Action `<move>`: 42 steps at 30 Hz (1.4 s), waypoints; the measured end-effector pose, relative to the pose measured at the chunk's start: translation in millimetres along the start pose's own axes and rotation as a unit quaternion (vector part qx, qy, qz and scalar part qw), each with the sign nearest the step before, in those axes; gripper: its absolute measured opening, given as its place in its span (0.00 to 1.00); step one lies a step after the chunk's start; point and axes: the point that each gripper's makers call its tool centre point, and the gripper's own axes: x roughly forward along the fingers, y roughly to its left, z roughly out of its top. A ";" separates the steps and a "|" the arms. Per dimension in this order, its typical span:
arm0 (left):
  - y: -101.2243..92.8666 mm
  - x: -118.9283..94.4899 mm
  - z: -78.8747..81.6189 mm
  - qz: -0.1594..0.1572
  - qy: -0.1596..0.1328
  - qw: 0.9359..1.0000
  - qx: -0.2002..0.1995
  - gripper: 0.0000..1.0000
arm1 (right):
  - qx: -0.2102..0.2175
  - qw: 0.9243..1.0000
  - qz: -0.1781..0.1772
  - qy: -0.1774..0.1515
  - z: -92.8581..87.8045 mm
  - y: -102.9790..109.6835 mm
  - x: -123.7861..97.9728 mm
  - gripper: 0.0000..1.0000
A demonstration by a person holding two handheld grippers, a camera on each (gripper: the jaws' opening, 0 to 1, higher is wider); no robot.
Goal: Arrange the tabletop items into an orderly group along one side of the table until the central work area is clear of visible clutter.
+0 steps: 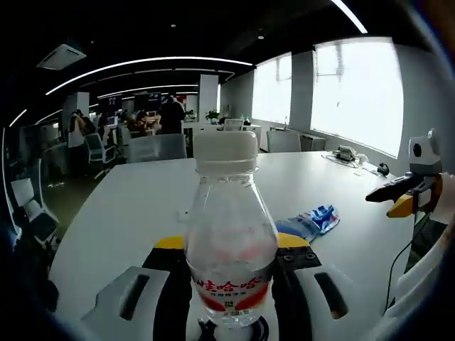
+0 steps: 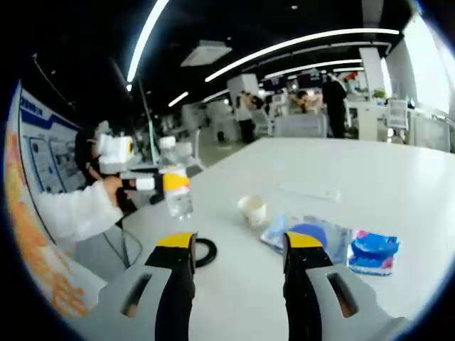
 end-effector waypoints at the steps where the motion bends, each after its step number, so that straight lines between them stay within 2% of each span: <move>1: 1.4 2.4 -1.1 -0.002 0.001 1.000 -0.001 0.42 | 0.003 1.000 -0.013 0.005 -6.8 -7.1 -6.1 0.49; 5: 9.8 13.3 -3.0 -0.007 0.001 1.000 -0.029 0.42 | 0.053 0.998 -0.044 0.000 -22.2 -23.7 -22.4 0.48; 8: 15.3 20.8 -2.6 -0.004 0.004 1.000 -0.029 0.42 | 0.026 0.997 -0.073 0.025 -38.5 -34.8 -32.9 0.48; 11: 20.2 29.5 -2.1 -0.003 0.010 1.000 -0.023 0.42 | 0.054 0.995 -0.079 0.024 -47.6 -39.5 -39.1 0.48; 14: 26.9 40.0 -1.0 -0.004 0.014 1.000 -0.021 0.42 | 0.062 0.994 -0.091 0.026 -54.7 -47.6 -46.2 0.48; 23: 40.7 69.6 -2.8 -0.005 0.030 0.999 -0.037 0.42 | 0.089 0.989 -0.116 0.018 -60.6 -62.6 -57.6 0.47; 25: 45.2 79.6 -7.4 -0.003 0.044 0.998 -0.043 0.42 | 0.093 0.988 -0.118 0.019 -62.1 -63.4 -58.4 0.47; 30: 56.5 95.2 -12.9 0.009 0.053 0.997 -0.055 0.42 | 0.107 0.986 -0.127 0.019 -67.7 -68.3 -62.1 0.46; 34: 64.8 107.2 -23.6 0.019 0.067 0.995 -0.077 0.42 | 0.118 0.984 -0.135 0.018 -71.2 -72.1 -64.4 0.46; 42: 65.1 122.7 -43.4 0.026 0.094 0.992 -0.086 0.41 | 0.129 0.981 -0.143 0.021 -75.0 -79.5 -64.2 0.46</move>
